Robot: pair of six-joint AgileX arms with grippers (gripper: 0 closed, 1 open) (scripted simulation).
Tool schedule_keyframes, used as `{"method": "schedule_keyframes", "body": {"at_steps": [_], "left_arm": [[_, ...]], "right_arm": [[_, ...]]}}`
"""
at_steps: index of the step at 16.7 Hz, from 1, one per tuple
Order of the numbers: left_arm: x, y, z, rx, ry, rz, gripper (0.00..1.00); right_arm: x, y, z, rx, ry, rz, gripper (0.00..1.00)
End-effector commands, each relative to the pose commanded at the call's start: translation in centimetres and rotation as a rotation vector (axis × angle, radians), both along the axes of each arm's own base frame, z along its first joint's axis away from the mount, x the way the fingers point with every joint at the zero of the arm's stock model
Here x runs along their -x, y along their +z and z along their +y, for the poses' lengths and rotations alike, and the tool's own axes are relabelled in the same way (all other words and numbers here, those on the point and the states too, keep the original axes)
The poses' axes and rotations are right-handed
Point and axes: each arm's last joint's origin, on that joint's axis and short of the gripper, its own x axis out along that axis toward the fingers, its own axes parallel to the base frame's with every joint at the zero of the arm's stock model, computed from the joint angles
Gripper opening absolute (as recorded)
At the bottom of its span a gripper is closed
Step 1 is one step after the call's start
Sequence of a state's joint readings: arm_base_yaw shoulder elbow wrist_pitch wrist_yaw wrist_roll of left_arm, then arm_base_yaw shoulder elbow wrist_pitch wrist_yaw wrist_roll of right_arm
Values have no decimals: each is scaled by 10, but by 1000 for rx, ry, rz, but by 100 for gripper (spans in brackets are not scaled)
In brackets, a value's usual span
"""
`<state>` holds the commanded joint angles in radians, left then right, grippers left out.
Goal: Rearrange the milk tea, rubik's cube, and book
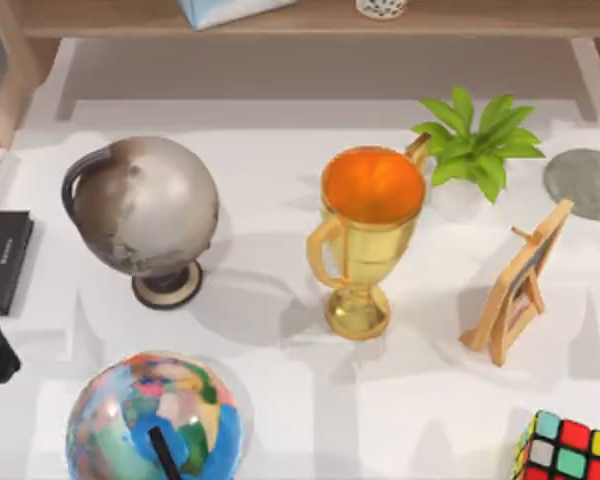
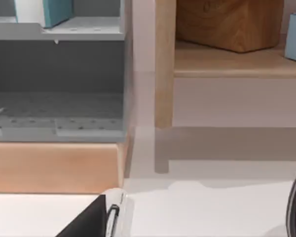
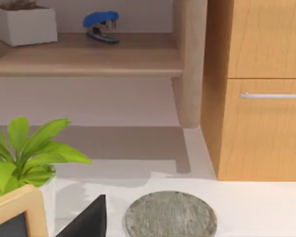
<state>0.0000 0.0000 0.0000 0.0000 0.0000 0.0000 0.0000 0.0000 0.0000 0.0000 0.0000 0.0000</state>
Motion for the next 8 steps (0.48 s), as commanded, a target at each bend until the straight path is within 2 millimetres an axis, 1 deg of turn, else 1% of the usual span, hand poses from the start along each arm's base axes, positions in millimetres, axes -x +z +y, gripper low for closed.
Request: {"method": "schedule_keyframes", "body": {"at_steps": [2, 4, 6, 8], "left_arm": [[0, 0, 0, 0, 0, 0, 100], [0, 0, 0, 0, 0, 0, 100], [0, 0, 0, 0, 0, 0, 100], [0, 0, 0, 0, 0, 0, 100]], "right_arm": [[0, 0, 0, 0, 0, 0, 100], [0, 8, 1, 1, 0, -8, 100], [-2, 24, 3, 1, -1, -22, 100], [-8, 48, 6, 2, -2, -35, 100]]}}
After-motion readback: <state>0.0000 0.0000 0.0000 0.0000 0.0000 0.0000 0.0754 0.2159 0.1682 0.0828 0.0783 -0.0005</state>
